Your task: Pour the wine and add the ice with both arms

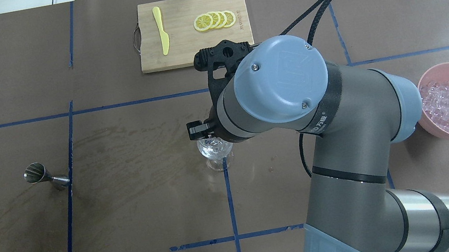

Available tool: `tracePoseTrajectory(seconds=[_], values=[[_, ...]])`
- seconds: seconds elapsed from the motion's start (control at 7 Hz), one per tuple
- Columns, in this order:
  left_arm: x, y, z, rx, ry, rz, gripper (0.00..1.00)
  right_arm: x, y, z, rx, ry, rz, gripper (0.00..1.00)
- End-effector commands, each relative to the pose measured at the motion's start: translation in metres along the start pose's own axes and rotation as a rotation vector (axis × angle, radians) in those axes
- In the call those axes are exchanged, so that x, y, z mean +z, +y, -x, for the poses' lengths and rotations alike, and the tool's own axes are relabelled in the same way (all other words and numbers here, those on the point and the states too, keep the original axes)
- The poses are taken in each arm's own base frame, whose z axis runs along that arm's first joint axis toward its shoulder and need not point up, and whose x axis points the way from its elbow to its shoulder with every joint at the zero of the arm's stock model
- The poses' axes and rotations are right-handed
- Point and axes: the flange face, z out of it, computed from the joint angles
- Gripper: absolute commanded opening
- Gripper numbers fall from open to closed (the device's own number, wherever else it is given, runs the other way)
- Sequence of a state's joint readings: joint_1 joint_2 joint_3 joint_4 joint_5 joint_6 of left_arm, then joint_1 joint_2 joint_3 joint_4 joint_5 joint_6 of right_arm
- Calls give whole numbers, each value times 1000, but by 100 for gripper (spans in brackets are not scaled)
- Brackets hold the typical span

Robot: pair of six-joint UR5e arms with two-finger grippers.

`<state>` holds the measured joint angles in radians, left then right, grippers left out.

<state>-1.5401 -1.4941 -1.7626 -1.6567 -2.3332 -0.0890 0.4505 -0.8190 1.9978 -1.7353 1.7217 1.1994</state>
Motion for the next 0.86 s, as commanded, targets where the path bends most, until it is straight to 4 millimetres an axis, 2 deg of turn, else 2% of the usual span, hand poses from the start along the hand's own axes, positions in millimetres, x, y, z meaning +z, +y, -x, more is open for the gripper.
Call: tracePoseTrajectory(seconds=[0.0,0.14,0.29,0.43,0.71], values=[[0,0,0,0,0,0,100,3,0,1,-6,12,-19,14],[0,0,0,0,0,0,100,4,2,2,-9,12,-18,20],[1,0,1,-1,0,1,100,4,3,3,-8,11,-17,41],[0,0,0,0,0,0,100,7,8,6,-15,23,-45,99],[0,0,0,0,0,0,100,6,9,6,-16,21,-43,100]])
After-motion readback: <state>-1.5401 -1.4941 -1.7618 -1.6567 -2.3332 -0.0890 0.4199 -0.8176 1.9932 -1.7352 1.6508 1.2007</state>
